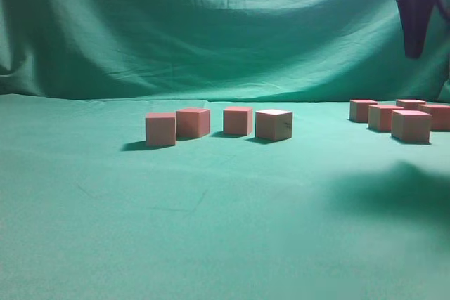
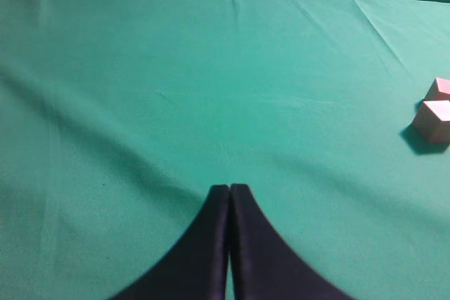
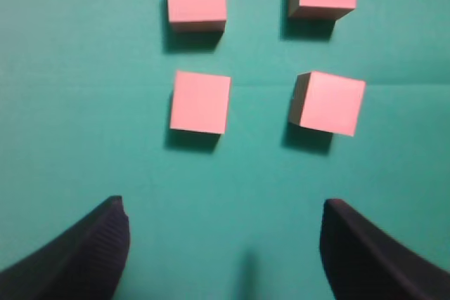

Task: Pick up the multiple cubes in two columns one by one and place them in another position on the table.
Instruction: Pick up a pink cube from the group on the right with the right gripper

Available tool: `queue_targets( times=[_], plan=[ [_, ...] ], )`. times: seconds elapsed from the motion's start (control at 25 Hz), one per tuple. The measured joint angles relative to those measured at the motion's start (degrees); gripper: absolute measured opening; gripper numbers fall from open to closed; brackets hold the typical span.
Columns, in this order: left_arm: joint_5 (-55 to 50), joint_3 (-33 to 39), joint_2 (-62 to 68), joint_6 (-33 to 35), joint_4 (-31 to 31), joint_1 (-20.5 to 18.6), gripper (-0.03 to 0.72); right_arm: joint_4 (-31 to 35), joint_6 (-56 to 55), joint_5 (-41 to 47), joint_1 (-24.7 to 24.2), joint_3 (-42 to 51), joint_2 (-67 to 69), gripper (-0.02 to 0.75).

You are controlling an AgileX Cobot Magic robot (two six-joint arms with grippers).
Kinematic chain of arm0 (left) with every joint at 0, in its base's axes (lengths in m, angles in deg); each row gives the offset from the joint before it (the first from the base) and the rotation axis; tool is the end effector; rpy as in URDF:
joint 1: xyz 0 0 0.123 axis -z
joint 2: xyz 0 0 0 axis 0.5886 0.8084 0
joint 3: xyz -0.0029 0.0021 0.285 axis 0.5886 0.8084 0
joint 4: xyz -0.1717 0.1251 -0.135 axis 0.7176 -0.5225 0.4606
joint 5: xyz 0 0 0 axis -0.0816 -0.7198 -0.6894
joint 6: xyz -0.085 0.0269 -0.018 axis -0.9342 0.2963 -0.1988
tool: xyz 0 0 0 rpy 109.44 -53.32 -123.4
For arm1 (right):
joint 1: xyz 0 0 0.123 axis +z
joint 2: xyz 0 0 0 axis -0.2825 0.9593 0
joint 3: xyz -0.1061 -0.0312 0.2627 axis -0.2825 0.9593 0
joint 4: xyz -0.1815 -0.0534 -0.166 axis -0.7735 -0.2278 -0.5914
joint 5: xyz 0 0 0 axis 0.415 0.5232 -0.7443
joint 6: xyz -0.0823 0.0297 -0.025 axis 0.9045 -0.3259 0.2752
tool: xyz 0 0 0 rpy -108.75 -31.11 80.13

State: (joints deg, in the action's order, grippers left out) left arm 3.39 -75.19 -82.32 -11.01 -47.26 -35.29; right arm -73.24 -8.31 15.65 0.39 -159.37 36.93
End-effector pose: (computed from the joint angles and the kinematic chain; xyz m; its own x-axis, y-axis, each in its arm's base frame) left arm 0.0527 -0.0027 0.1771 -0.2640 -0.0812 -0.9611 0.0126 0.9961 -0.0876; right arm 0.3226 0.0897 0.2413 -0.9587 -0.0804 -0.2728 -0.0764 0.9968 -0.0251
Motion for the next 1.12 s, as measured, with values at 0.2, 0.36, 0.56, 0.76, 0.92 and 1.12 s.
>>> queue_targets(
  times=[0.2, 0.36, 0.56, 0.76, 0.92, 1.12],
  plan=[
    [0.0, 0.0, 0.0, 0.0, 0.0, 0.0, 0.0, 0.4, 0.5, -7.1, -0.8, 0.1, 5.2, 0.557],
    [0.0, 0.0, 0.0, 0.0, 0.0, 0.0, 0.0, 0.9, 0.6, -11.1, -0.8, 0.1, 8.2, 0.557],
    [0.0, 0.0, 0.0, 0.0, 0.0, 0.0, 0.0, 1.0, 0.6, -14.5, -0.8, 0.1, 10.5, 0.557],
    [0.0, 0.0, 0.0, 0.0, 0.0, 0.0, 0.0, 1.0, 0.7, -16.4, -0.8, 0.1, 12.7, 0.501],
    [0.0, 0.0, 0.0, 0.0, 0.0, 0.0, 0.0, 1.0, 0.7, -16.7, -0.8, 0.1, 14.0, 0.363],
    [0.0, 0.0, 0.0, 0.0, 0.0, 0.0, 0.0, 1.1, 0.7, -15.3, -0.8, -0.5, 14.1, 0.272]
  ],
)
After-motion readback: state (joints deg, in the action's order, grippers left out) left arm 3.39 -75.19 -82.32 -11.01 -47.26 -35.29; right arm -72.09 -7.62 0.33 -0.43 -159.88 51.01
